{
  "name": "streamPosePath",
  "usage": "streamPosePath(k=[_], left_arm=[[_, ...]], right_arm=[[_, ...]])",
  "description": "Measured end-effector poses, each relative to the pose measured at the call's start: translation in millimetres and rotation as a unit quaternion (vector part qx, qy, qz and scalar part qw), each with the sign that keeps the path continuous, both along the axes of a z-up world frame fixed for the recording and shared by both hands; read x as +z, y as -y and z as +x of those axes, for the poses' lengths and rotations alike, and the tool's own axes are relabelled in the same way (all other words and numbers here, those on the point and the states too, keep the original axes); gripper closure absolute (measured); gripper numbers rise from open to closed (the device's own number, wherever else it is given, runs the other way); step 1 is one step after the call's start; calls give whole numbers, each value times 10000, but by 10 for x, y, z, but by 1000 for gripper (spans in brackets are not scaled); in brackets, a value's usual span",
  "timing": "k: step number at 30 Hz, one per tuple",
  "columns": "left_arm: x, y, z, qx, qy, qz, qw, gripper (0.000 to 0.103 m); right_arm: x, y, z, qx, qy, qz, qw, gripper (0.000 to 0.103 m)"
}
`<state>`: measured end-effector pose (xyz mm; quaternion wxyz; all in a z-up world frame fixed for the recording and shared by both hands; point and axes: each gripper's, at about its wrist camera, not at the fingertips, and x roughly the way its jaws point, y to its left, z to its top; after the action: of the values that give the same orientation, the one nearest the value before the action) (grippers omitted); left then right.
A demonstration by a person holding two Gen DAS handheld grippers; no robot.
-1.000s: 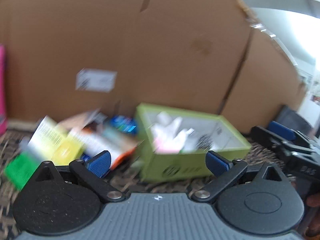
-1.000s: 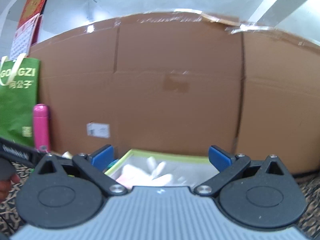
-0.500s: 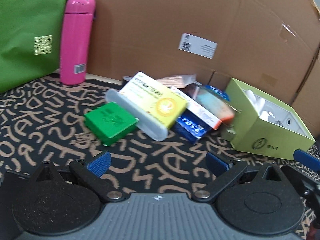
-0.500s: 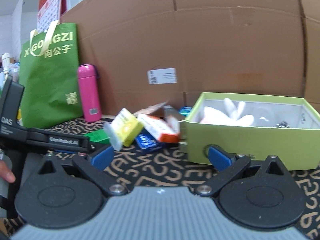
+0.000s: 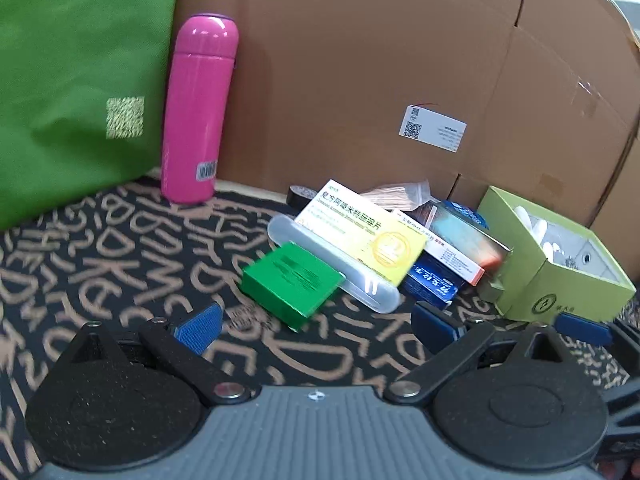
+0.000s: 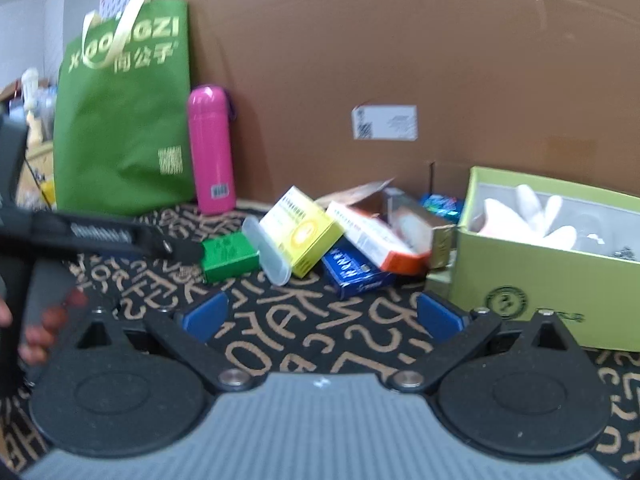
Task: Organize objects
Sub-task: 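Return both tools to the table and grasp the small green box with the left tool, then lift the green box with the left tool while the right tool grasps the clear plastic case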
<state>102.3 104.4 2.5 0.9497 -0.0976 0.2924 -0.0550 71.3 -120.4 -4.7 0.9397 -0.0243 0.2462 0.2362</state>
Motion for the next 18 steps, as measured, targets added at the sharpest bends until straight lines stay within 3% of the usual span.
streamPosePath(k=[7, 12, 13, 14, 18], left_arm=[[-187, 20, 467, -418, -161, 472, 9979, 0], [-268, 24, 726, -718, -206, 618, 9953, 0], [-295, 24, 752, -820, -219, 679, 9941, 9], [-326, 20, 769, -921, -284, 738, 9926, 30], [-360, -83, 649, -974, -378, 659, 9923, 32]], right_arm=[[-111, -229, 208, 21, -61, -249, 9997, 2], [-133, -363, 276, 196, -9, -607, 9980, 15], [-141, -404, 307, 259, 2, -677, 9974, 20], [-152, -447, 342, 330, 9, -747, 9967, 25], [-208, -683, 497, 755, 142, -1107, 9909, 46]])
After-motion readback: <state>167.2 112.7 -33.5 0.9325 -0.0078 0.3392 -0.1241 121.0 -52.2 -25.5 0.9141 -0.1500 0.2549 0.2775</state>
